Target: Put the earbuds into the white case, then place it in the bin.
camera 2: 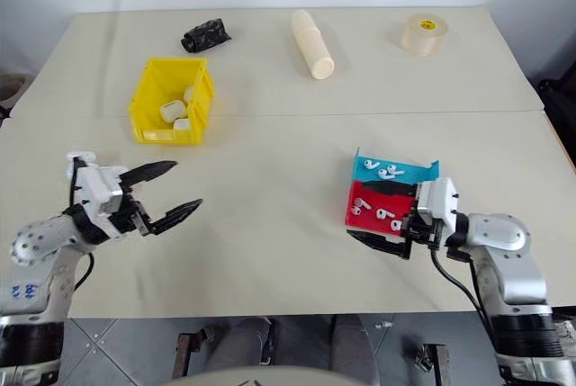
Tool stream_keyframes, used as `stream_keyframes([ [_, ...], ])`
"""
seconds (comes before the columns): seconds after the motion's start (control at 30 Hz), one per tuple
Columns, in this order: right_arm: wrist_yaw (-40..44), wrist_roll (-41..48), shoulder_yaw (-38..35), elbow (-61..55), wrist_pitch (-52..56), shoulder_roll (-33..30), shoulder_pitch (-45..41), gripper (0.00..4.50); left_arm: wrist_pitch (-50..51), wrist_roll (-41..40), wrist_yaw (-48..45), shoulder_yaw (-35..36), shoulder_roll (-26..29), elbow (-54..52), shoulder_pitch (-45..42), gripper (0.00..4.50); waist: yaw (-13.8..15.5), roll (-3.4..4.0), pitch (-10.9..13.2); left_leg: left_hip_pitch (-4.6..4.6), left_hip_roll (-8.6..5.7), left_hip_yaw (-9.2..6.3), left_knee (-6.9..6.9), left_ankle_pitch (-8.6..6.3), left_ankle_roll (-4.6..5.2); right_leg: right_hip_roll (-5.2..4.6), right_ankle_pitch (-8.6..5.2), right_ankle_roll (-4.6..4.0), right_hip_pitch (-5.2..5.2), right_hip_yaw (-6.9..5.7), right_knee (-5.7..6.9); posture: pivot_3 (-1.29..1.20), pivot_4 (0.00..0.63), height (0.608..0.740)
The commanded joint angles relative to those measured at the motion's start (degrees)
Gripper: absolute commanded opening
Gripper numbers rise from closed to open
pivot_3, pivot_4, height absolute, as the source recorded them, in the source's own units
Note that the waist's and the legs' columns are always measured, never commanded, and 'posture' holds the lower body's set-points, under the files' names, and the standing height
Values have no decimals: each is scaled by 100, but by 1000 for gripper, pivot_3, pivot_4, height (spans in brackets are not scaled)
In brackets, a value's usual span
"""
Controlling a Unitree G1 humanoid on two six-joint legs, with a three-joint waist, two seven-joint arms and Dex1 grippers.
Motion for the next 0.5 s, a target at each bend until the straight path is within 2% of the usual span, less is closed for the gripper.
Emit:
stream_keyframes([
  [0.03,41,142,127,-341,-42,178,-135,4500,270,127,1052,721,-326,-687,596,4488,-8,0,0,0,-1,-1,0,0,0,-2,0,0,1,0,1,0,150,740],
  [0.23,-76,121,430,-669,-152,636,-207,4500,1283,36,2566,1404,-1253,-1732,1905,4488,-24,-2,0,-1,-2,-1,-1,-3,-1,-3,-1,-1,2,1,-3,0,150,740],
  [0.37,-174,81,519,-746,-124,789,-201,4500,2015,-134,3256,1675,-1501,-1961,1996,4488,92,-3,-1,2,-2,-3,5,-3,-1,-1,-1,-1,6,0,0,0,150,740],
  [0.5,-153,68,557,-740,-48,749,-167,4500,2923,-422,3723,1857,-1376,-2088,1715,4488,102,-5,-2,4,-6,-5,6,-3,-1,-3,-1,-2,8,1,0,0,150,740],
])
